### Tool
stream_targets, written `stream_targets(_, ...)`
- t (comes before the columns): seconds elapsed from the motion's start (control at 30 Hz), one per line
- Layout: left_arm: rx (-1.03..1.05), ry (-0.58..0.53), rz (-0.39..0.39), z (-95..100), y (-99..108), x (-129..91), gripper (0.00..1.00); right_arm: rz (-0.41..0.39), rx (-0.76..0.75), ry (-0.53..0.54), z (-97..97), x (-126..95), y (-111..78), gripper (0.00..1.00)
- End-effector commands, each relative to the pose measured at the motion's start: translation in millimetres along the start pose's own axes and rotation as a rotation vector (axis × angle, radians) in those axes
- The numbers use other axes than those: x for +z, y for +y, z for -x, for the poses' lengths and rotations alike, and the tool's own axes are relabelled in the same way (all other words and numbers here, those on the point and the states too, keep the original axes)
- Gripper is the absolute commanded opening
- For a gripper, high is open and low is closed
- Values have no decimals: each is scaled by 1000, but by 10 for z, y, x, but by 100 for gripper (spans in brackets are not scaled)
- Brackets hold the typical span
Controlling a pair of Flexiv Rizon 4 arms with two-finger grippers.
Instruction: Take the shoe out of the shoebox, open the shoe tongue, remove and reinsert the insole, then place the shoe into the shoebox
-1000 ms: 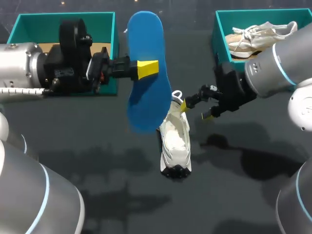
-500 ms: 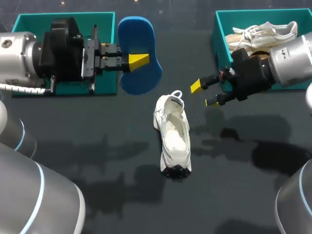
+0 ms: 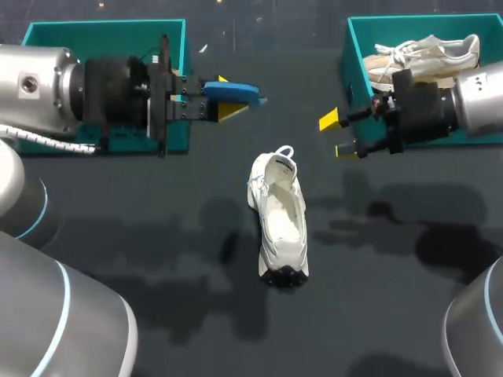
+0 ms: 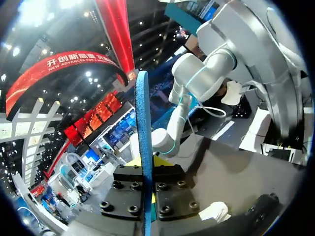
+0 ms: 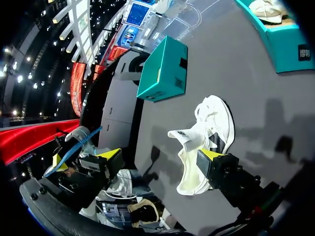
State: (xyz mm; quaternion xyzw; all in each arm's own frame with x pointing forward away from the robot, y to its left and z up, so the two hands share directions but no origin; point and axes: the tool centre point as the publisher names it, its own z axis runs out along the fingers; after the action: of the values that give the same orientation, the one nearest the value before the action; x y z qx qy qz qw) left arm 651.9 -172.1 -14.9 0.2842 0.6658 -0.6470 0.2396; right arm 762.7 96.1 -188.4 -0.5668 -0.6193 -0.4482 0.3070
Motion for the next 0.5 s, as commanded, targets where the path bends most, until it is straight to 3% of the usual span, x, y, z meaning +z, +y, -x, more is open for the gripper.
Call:
stream_targets(0.03,693,144,88,78,322,169,0,17,20,36,-134,-163,36,100)
stream_targets(0.33,693,144,88,78,322,169,0,17,20,36,-134,-163,36,100)
stream_targets(0.5,881,224,142,-131,558,317,0,15,33,69,-187,-176,129,100)
